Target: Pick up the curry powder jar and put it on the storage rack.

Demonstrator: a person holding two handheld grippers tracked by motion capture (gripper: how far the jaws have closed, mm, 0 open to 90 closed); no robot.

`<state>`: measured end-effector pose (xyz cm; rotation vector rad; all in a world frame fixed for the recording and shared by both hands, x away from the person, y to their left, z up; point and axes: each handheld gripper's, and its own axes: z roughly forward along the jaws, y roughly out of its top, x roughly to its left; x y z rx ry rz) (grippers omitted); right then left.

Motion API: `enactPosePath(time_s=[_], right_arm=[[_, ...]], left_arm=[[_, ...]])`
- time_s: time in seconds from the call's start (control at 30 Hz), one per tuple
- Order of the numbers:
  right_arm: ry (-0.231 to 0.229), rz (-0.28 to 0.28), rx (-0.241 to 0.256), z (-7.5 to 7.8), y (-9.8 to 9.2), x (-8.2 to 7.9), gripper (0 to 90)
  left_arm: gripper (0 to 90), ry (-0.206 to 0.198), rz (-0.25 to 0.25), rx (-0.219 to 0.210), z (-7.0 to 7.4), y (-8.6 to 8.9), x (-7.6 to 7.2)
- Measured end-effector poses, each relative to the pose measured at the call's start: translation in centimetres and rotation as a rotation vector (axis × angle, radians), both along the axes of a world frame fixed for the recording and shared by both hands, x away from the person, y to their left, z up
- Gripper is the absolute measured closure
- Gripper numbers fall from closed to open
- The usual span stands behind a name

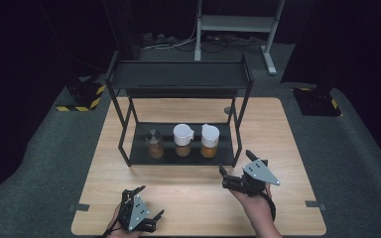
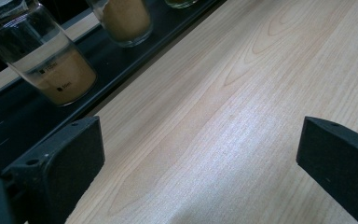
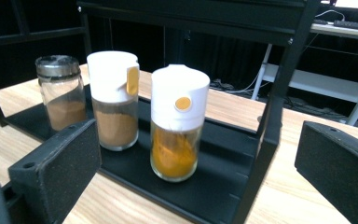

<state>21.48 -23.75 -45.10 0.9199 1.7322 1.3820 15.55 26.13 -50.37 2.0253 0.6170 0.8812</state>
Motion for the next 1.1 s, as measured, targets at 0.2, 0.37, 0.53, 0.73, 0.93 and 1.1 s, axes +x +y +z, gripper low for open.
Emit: enactPosePath(time_s=[0.2,0.37,0.53,0.73,0.93,1.1], right_arm=[[0.002,-0.007,-0.015,-0.8,-1.1,-1.1,0.0],[0.010,-0.015,-0.036,-1.5,-1.7,-1.7,0.0],[0.023,-0.022,-0.050,-2.5,-2.2,-2.5,0.0],[0.042,-0.030,-0.095,-4.0,-2.4,-3.2,0.0],[0.064,-0.043,-0.136,-5.4,-2.5,-3.7,0.0],[0.074,-0.048,-0.179,-6.0,-2.4,-3.9,0.0]], left_arm=[[1.3,-0.002,0.001,0.002,0.0,-0.1,0.0],[1.3,-0.002,0.002,0.003,0.0,-0.1,0.0],[1.3,-0.005,0.000,0.009,0.0,-0.1,-0.1],[1.3,-0.007,-0.001,0.012,0.0,-0.2,-0.1],[1.3,-0.006,-0.003,0.011,0.0,-0.1,-0.1],[1.3,-0.006,-0.005,0.011,0.0,-0.1,-0.1]])
